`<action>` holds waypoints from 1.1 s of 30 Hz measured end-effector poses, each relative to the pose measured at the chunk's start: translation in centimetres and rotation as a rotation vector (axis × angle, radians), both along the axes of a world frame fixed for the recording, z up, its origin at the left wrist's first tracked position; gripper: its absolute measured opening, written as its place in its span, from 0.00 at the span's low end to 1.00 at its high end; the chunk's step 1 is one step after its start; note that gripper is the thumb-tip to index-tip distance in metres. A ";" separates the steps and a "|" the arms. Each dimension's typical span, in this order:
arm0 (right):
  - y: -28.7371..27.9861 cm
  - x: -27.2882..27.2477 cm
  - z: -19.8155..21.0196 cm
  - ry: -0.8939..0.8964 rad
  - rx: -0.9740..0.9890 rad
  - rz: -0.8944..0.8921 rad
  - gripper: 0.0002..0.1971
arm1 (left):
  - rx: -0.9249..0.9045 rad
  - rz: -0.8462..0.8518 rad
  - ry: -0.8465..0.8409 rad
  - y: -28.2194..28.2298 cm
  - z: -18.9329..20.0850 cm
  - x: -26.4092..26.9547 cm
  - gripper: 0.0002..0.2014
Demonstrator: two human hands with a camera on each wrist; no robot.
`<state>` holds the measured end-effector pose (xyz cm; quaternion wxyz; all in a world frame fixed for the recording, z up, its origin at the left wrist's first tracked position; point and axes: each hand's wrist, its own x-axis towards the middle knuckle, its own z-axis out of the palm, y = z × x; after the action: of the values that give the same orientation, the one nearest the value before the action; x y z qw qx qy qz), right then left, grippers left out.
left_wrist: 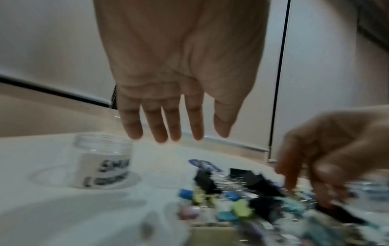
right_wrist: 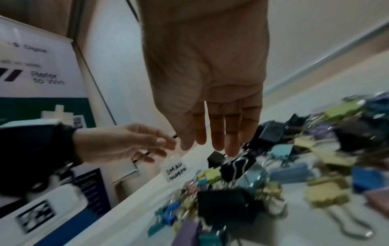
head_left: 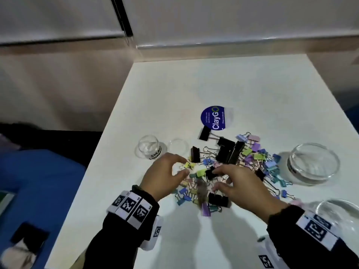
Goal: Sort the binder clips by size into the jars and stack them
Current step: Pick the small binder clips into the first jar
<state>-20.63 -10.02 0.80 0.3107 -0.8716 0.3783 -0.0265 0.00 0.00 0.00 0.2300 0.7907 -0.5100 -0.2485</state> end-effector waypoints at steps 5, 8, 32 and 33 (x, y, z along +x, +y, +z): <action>1.7 3.0 -3.1 0.116 -0.090 0.229 0.17 | -0.149 0.234 -0.322 -0.3 -2.0 5.3 0.17; 1.7 3.9 -3.8 0.153 -0.178 0.287 0.19 | -0.020 0.263 -0.411 -0.5 -2.6 6.7 0.19; 4.9 4.3 -5.6 0.221 -0.391 0.313 0.12 | -0.268 0.217 -0.294 12.1 -3.5 -1.8 0.11; 5.0 4.1 -5.5 0.214 -0.377 0.301 0.13 | -0.260 0.206 -0.290 12.6 -3.5 -2.4 0.11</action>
<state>-16.55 -5.04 -4.75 0.1014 -0.9584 0.2635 0.0423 -2.38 12.60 -3.50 0.2785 0.8297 -0.4821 -0.0398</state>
